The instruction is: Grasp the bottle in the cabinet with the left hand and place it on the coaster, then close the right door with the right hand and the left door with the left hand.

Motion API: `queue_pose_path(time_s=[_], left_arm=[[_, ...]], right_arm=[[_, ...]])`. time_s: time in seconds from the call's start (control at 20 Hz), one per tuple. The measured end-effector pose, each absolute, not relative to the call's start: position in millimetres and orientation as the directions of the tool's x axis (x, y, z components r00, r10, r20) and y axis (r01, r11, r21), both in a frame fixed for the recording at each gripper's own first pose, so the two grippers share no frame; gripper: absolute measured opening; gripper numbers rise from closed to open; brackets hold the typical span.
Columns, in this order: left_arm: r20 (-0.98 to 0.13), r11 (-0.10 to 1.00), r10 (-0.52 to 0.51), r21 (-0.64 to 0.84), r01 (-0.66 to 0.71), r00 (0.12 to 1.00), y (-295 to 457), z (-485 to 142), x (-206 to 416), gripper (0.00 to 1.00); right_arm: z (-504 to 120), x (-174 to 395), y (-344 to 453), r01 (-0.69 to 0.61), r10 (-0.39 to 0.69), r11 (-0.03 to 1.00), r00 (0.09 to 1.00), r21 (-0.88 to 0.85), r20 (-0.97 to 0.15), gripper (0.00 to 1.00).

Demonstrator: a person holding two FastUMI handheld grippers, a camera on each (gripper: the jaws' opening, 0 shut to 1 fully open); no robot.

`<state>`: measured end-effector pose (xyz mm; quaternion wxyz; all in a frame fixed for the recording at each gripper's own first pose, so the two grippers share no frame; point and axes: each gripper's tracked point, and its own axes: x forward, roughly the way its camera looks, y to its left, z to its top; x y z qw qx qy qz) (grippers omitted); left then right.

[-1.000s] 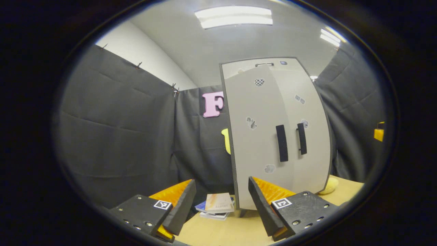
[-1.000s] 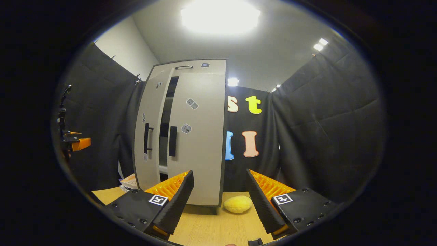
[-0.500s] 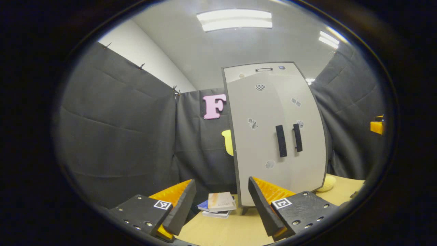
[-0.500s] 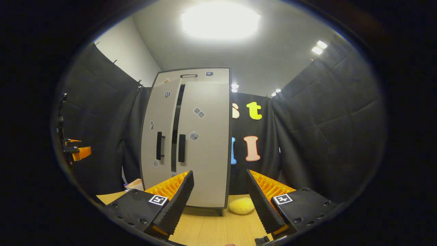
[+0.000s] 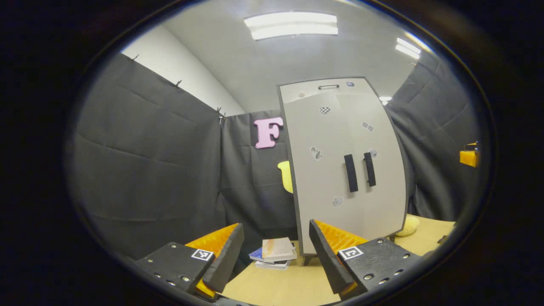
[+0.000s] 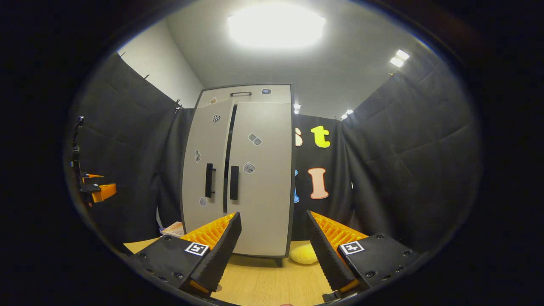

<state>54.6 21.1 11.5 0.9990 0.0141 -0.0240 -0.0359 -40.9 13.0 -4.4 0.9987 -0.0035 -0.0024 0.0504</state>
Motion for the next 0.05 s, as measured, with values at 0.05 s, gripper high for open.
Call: queue_pose_path(time_s=[0.05], left_arm=[[0.044, 0.997, -0.072, 0.033, 0.071, 0.996, 20.8, 11.2, 54.4, 0.97]], right_arm=[[-5.3, -40.2, 13.1, -0.103, 0.103, 0.995, 0.995, -0.008, 0.0, 0.96]])
